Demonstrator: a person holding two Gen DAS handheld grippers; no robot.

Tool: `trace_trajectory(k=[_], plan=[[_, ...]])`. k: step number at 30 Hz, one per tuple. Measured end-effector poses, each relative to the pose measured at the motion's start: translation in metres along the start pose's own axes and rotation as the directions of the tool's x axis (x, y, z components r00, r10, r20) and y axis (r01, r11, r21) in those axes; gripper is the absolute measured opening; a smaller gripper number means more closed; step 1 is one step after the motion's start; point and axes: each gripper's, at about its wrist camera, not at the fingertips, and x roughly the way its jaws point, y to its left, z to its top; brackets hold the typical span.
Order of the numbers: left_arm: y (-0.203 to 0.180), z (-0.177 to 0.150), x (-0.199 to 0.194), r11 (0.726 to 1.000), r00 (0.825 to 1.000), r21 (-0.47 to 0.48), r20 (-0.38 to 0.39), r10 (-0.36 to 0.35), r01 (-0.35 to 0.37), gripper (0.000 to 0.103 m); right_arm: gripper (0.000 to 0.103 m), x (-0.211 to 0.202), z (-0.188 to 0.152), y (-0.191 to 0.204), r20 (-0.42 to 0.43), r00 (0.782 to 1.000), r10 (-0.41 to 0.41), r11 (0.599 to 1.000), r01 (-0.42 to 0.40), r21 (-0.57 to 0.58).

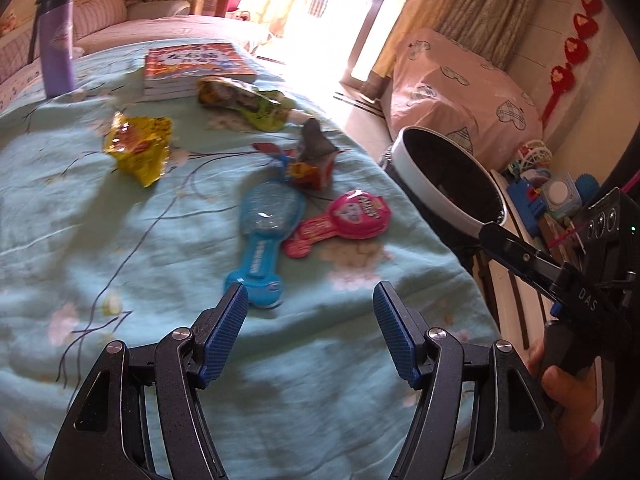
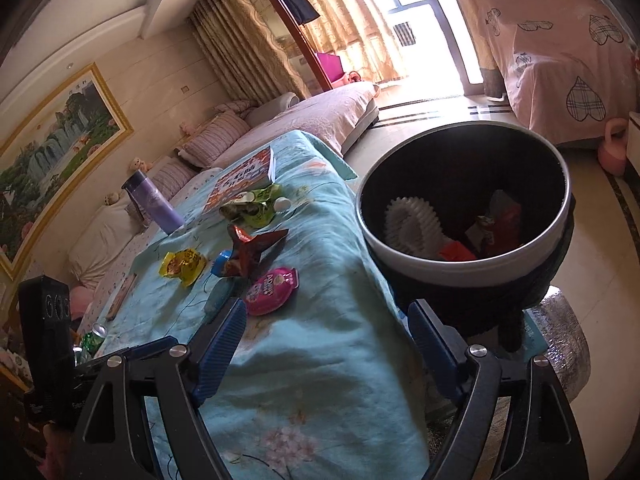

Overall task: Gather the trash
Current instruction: 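Move both open tools back over the bedspread toward the hairbrushes, then grasp the blue hairbrush with the left tool while the right tool grasps the pink hairbrush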

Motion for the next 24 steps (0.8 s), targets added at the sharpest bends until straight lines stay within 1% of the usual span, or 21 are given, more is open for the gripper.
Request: trace_trajectory(k=[5, 9, 14, 19, 21, 23, 24], plan=[[0.015, -0.003, -0.003, 0.999, 1.000, -0.013, -0.002, 0.030, -0.030, 0.066, 0.084, 0.009, -0.002, 0.017, -0.028, 0.999, 0.015, 0.999, -0.016, -0.037], [0.024, 0.000, -0.001, 0.999, 0.999, -0.013, -0.018, 0.045, -0.046, 0.066, 0.084, 0.023, -0.005, 0.026, -0.077, 0.997, 0.020, 0.997, -0.026, -0.079], [0.028, 0.005, 0.005, 0.997, 0.997, 0.030, -0.039, 0.074, -0.072, 0.066, 0.083, 0.039, -0.004, 0.034, -0.126, 0.992, 0.020, 0.990, -0.037, -0.133], [0.024, 0.013, 0.023, 0.992, 0.993, 0.086, -0.064, 0.096, -0.090, 0.066, 0.081, 0.044, 0.003, 0.032, -0.130, 0.991, 0.018, 0.989, -0.037, -0.141], [0.022, 0.012, 0.031, 0.988, 0.991, 0.115, -0.078, 0.109, -0.100, 0.059, 0.081, 0.046, 0.006, 0.031, -0.131, 0.991, 0.019, 0.989, -0.038, -0.144], [0.017, 0.012, 0.033, 0.978, 0.988, 0.163, -0.063, 0.141, -0.129, 0.054, 0.080, 0.049, 0.008, 0.032, -0.139, 0.990, 0.023, 0.987, -0.045, -0.155], [0.016, 0.011, 0.033, 0.976, 0.987, 0.175, -0.061, 0.145, -0.133, 0.049, 0.080, 0.050, 0.009, 0.034, -0.146, 0.989, 0.025, 0.985, -0.050, -0.166]])
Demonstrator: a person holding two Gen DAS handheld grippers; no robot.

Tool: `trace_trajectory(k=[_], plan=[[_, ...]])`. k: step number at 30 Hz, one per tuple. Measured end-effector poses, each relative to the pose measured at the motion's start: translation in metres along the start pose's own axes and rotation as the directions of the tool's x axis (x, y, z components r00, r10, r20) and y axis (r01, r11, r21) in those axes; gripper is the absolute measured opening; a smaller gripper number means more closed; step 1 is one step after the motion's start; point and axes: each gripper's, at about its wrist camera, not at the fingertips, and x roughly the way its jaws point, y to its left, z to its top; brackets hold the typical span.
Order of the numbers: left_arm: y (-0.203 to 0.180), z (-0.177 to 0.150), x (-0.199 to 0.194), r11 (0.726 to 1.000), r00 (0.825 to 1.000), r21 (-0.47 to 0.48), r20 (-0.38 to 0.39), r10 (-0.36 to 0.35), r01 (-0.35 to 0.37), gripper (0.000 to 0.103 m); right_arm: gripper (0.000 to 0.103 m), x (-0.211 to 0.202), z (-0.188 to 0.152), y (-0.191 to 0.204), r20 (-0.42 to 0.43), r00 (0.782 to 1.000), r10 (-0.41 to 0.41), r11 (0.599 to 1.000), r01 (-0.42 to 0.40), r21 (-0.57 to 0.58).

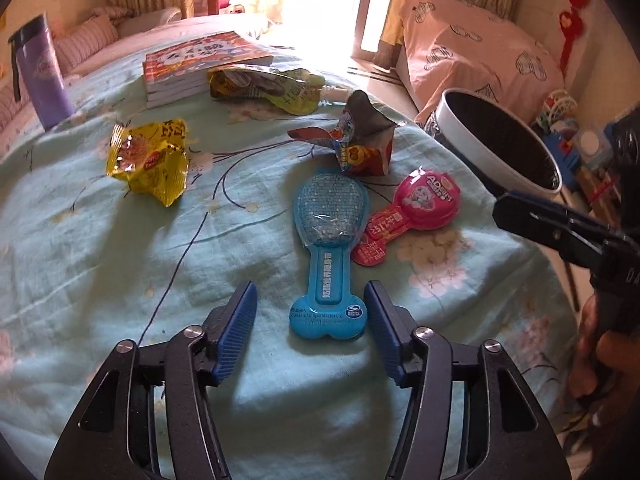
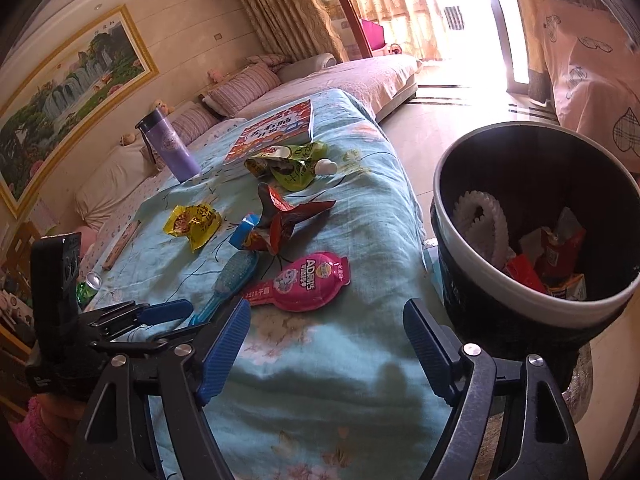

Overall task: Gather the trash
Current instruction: 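Grasp the blue hairbrush with the left tool while the right tool grasps the pink hairbrush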

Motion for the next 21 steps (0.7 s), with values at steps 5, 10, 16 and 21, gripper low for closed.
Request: trace_trajectory(k=[5, 10, 16, 21], plan=[[0.016, -0.007, -0.010, 0.998, 0.999, -0.028, -0.006, -0.053, 0.053, 0.035, 0.080, 0.015, 0.013, 0.014, -0.059, 0.998, 0.024, 0.989, -0.033, -0.142], [0.036, -0.029, -0.030, 0.999, 1.000, -0.040, -0.008, -0.008, 0.008, 0.035, 0.080, 0.034, 0.019, 0.030, -0.133, 0.991, 0.034, 0.942, -0.076, -0.328], [0.050, -0.041, -0.039, 0.998, 1.000, -0.069, -0.017, 0.001, -0.002, 0.035, 0.080, 0.060, 0.020, 0.046, -0.198, 0.979, -0.054, 0.834, -0.064, -0.548], [0.046, -0.040, -0.037, 0.998, 1.000, -0.059, -0.011, 0.012, -0.012, 0.036, 0.059, 0.066, 0.017, 0.043, -0.205, 0.975, -0.088, 0.837, -0.039, -0.545]])
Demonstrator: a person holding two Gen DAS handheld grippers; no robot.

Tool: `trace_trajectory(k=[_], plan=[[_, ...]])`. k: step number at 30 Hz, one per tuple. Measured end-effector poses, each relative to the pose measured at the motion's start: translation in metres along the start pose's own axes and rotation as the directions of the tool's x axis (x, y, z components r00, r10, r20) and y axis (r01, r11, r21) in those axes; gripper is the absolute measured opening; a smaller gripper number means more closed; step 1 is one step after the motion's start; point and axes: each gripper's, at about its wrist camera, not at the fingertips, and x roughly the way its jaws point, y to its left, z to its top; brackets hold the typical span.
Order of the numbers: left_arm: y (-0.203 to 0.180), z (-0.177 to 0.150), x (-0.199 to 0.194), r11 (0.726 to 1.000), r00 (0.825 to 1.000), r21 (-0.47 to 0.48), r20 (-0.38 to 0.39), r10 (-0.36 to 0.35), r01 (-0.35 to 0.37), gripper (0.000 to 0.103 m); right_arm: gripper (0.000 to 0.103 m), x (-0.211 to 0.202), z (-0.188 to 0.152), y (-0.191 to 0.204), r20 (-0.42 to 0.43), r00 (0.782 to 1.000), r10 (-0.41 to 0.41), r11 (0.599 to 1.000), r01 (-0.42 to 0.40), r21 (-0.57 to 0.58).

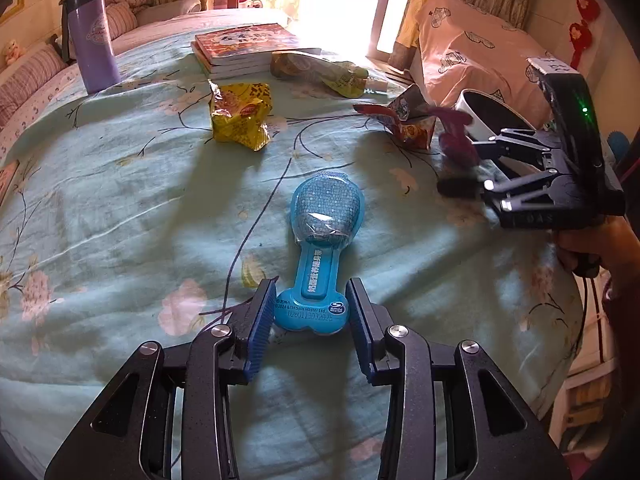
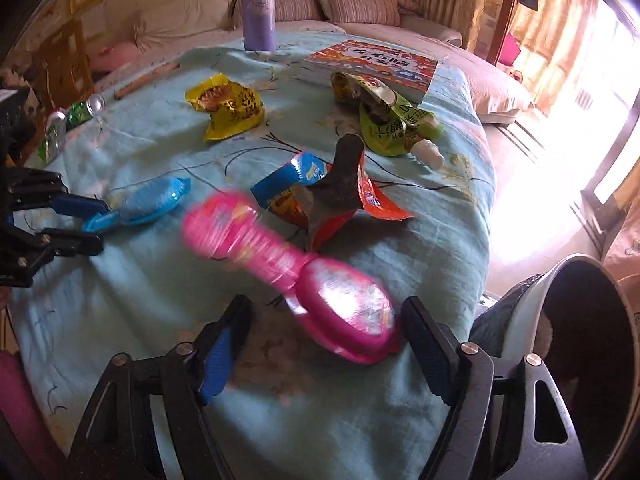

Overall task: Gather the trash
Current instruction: 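Grasp the blue hairbrush with the left tool while the right tool grasps the pink hairbrush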

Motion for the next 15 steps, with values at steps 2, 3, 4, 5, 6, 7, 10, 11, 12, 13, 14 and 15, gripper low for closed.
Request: trace_trajectory(k=[2, 3, 4, 5, 6, 7, 10, 11, 12, 13, 14, 15], plan=[[-0.001, -0.001, 0.000, 1.000, 1.000, 0.003, 0.002, -0.003, 0.003, 0.036, 0.018, -0.007, -0.007, -0.003, 0.008, 1.000, -0.027, 0.997, 0.027, 0.066], [-0.002, 0.000, 0.000, 1.000, 1.000, 0.004, 0.003, -0.003, 0.003, 0.036, 0.016, -0.011, -0.010, -0.005, 0.010, 1.000, -0.028, 0.994, 0.026, 0.102], [-0.002, 0.000, 0.000, 1.000, 1.000, 0.004, 0.003, -0.006, 0.006, 0.037, 0.015, -0.015, -0.014, -0.007, 0.012, 1.000, -0.027, 0.990, 0.025, 0.136], [-0.003, 0.001, 0.000, 1.000, 1.000, 0.003, 0.004, -0.011, 0.011, 0.037, 0.015, -0.020, -0.021, -0.008, 0.017, 1.000, -0.014, 0.984, 0.011, 0.176], [-0.002, 0.001, 0.000, 1.000, 1.000, 0.001, 0.005, -0.016, 0.016, 0.039, 0.015, -0.023, -0.024, -0.009, 0.025, 1.000, 0.012, 0.978, -0.017, 0.206], [-0.002, 0.002, 0.000, 1.000, 1.000, -0.001, 0.006, -0.020, 0.020, 0.043, 0.015, -0.028, -0.029, -0.009, 0.039, 0.998, 0.047, 0.971, -0.055, 0.233], [-0.004, 0.004, 0.001, 1.000, 1.000, 0.000, 0.012, -0.022, 0.022, 0.046, 0.015, -0.038, -0.039, -0.003, 0.064, 0.994, 0.088, 0.951, -0.103, 0.291], [-0.004, 0.004, 0.002, 1.000, 1.000, 0.003, 0.012, -0.020, 0.020, 0.046, 0.015, -0.039, -0.041, -0.002, 0.064, 0.993, 0.097, 0.943, -0.112, 0.312], [-0.006, 0.004, 0.002, 1.000, 1.000, 0.005, 0.015, -0.019, 0.019, 0.046, 0.015, -0.040, -0.044, -0.001, 0.067, 0.993, 0.100, 0.937, -0.117, 0.330], [-0.006, 0.004, 0.002, 1.000, 1.000, 0.005, 0.017, -0.019, 0.019, 0.046, 0.015, -0.042, -0.047, 0.001, 0.079, 0.993, 0.093, 0.932, -0.114, 0.345], [-0.006, 0.004, 0.003, 1.000, 1.000, 0.005, 0.018, -0.018, 0.018, 0.046, 0.015, -0.044, -0.049, 0.002, 0.088, 0.992, 0.090, 0.927, -0.116, 0.357], [-0.007, 0.005, 0.004, 1.000, 1.000, 0.006, 0.020, -0.019, 0.018, 0.046, 0.015, -0.043, -0.051, 0.003, 0.093, 0.991, 0.093, 0.920, -0.122, 0.373]])
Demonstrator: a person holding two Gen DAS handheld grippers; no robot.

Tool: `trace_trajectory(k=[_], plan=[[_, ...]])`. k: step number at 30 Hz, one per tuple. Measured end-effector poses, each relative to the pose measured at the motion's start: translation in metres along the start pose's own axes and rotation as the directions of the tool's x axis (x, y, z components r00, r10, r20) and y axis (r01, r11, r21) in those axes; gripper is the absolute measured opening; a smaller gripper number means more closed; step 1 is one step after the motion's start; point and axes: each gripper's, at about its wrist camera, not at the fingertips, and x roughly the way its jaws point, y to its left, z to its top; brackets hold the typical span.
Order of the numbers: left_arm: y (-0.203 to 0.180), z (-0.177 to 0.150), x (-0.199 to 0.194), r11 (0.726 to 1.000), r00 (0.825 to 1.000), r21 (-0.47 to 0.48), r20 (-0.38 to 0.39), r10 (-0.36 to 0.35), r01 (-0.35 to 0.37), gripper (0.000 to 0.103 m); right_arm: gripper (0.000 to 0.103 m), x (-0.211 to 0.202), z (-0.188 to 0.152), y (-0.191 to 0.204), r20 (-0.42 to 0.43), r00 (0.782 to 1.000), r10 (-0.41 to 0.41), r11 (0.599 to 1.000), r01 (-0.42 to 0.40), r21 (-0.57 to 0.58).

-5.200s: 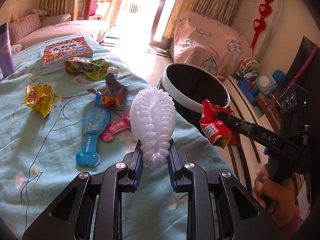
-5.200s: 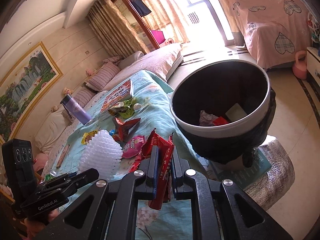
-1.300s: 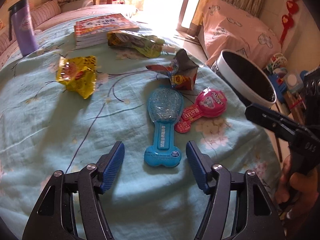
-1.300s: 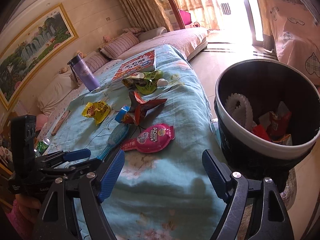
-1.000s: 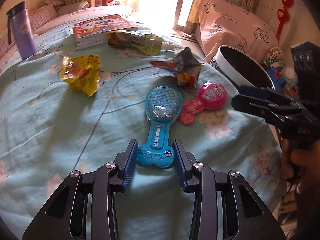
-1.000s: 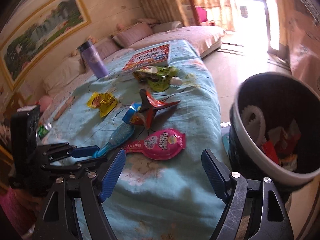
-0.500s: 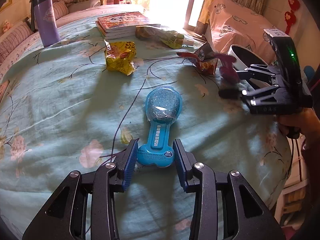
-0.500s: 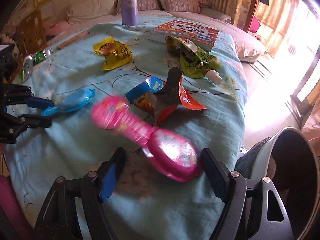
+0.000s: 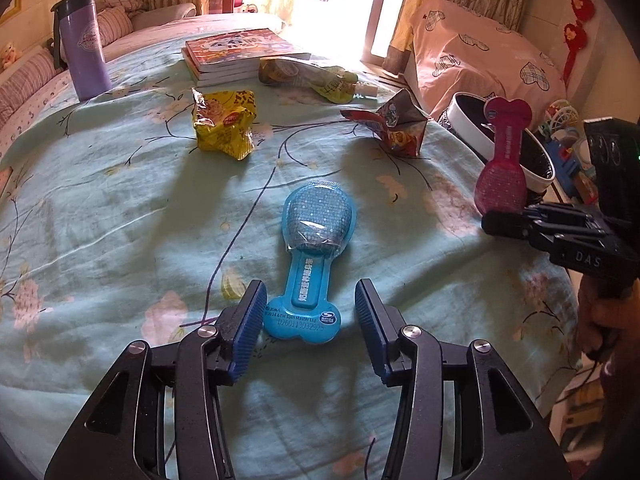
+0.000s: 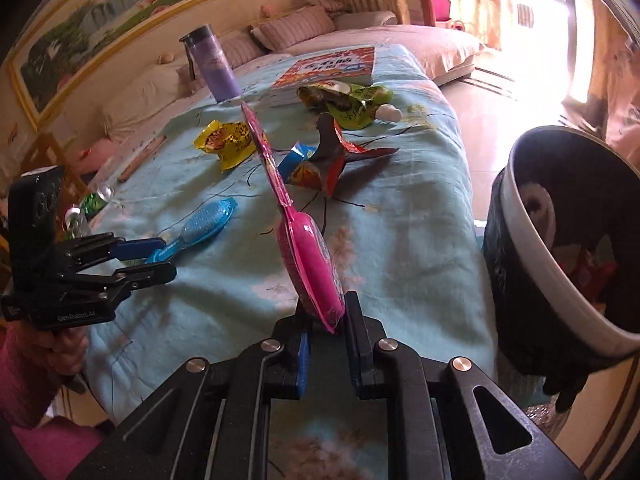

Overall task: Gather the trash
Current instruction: 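Grasp the blue hairbrush with the left tool while the right tool grasps the pink hairbrush, then carry both hairbrushes over the bin and open both tools to drop them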

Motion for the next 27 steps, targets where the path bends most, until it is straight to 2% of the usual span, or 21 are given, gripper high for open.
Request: trace_trajectory(k=[3, 4, 7, 13, 15, 19, 20, 25, 27], plan=[[-0.003, 0.001, 0.005, 1.000, 1.000, 0.020, 0.005, 0.015, -0.015, 0.044, 0.015, -0.001, -0.005, -0.002, 0.019, 1.000, 0.020, 0.998, -0.021, 0.063], [-0.005, 0.000, 0.006, 0.999, 1.000, 0.032, 0.009, 0.026, -0.026, 0.035, 0.015, 0.000, -0.006, -0.001, 0.020, 1.000, 0.024, 0.997, -0.025, 0.071], [-0.009, 0.001, 0.006, 0.999, 1.000, 0.045, 0.012, 0.026, -0.026, 0.035, 0.015, 0.003, -0.006, 0.002, 0.018, 0.999, 0.032, 0.996, -0.033, 0.085], [-0.008, -0.004, 0.002, 1.000, 1.000, 0.009, 0.021, -0.004, 0.003, 0.035, 0.017, 0.006, 0.001, 0.005, 0.058, 0.998, -0.038, 0.996, 0.033, 0.081], [-0.006, -0.006, 0.000, 1.000, 1.000, -0.002, 0.022, -0.010, 0.010, 0.035, 0.020, 0.009, 0.005, 0.007, 0.063, 0.997, -0.049, 0.996, 0.044, 0.073], [-0.005, -0.008, -0.001, 0.999, 0.999, -0.023, 0.023, -0.024, 0.024, 0.035, 0.044, 0.013, 0.013, 0.013, 0.081, 0.995, -0.053, 0.998, 0.049, 0.044], [-0.005, -0.008, -0.001, 0.999, 0.999, -0.029, 0.024, -0.027, 0.027, 0.035, 0.045, 0.014, 0.015, 0.013, 0.089, 0.995, -0.054, 0.998, 0.050, 0.039], [-0.007, -0.009, -0.002, 0.999, 0.999, -0.035, 0.026, -0.041, 0.041, 0.034, 0.043, 0.024, 0.023, 0.010, 0.083, 0.996, -0.030, 0.998, 0.025, 0.059], [-0.009, -0.010, -0.004, 0.998, 0.999, -0.037, 0.028, -0.045, 0.046, 0.034, 0.023, 0.026, 0.023, 0.011, 0.078, 0.996, -0.048, 0.997, 0.044, 0.060]])
